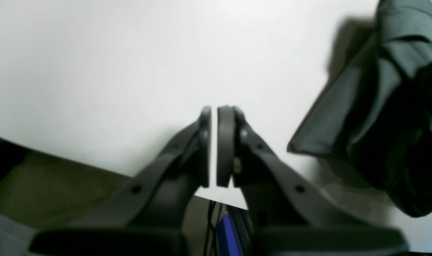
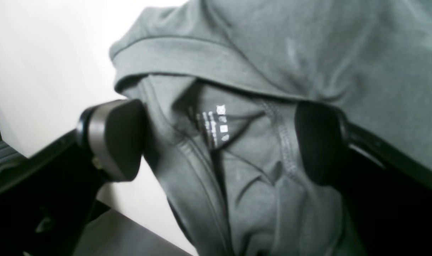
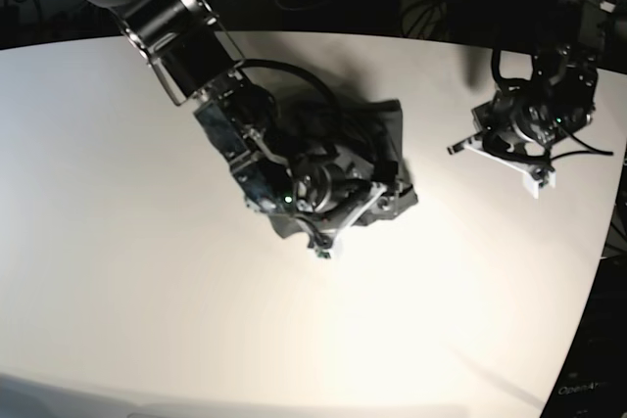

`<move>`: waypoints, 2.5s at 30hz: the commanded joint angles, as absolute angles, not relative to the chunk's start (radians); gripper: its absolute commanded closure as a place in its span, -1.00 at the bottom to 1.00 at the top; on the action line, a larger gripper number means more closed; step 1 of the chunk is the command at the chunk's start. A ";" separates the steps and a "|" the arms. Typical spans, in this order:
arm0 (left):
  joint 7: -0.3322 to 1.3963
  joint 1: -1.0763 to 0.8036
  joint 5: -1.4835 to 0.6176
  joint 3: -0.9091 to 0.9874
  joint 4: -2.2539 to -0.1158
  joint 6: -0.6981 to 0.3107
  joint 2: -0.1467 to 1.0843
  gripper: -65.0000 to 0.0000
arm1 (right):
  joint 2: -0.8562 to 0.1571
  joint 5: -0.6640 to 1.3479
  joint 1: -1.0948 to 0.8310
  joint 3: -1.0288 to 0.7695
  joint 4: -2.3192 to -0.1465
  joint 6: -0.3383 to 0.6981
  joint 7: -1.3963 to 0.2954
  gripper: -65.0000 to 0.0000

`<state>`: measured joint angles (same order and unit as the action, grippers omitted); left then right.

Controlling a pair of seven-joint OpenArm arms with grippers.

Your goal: Fold the T-shirt properly

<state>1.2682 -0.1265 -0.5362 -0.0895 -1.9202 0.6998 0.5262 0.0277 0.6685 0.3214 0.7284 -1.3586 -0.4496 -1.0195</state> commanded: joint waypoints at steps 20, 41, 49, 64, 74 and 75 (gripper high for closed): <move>1.205 -0.188 -0.532 -0.082 -1.931 0.698 0.536 0.91 | 0.042 0.679 0.295 0.565 -1.480 -0.449 -1.023 0.84; 1.204 -0.176 -0.532 -0.082 -1.928 0.698 0.541 0.91 | -0.085 0.677 0.283 0.573 -1.481 -0.340 -1.064 1.00; 1.204 -0.154 -0.532 -0.081 -1.928 0.698 0.541 0.91 | -0.108 0.677 0.203 0.575 -1.632 -0.338 -1.066 1.00; 1.204 -0.157 -0.532 -0.081 -1.911 0.698 0.541 0.91 | -0.119 0.677 0.174 0.728 -1.681 -0.338 -1.066 1.00; 1.202 -0.154 -0.532 -0.082 -1.886 0.698 0.536 0.91 | -0.058 0.677 0.231 0.837 -1.805 -0.338 -1.198 1.00; 1.202 -0.154 -0.532 -0.082 -1.886 0.698 0.536 0.91 | -0.054 0.677 0.243 0.857 -1.819 -0.338 -1.214 1.00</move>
<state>1.2118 -0.1638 -0.5358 -0.0887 -1.8706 0.6998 0.5262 -0.0570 0.6712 0.2245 0.8646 -1.8042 -0.3405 -1.2221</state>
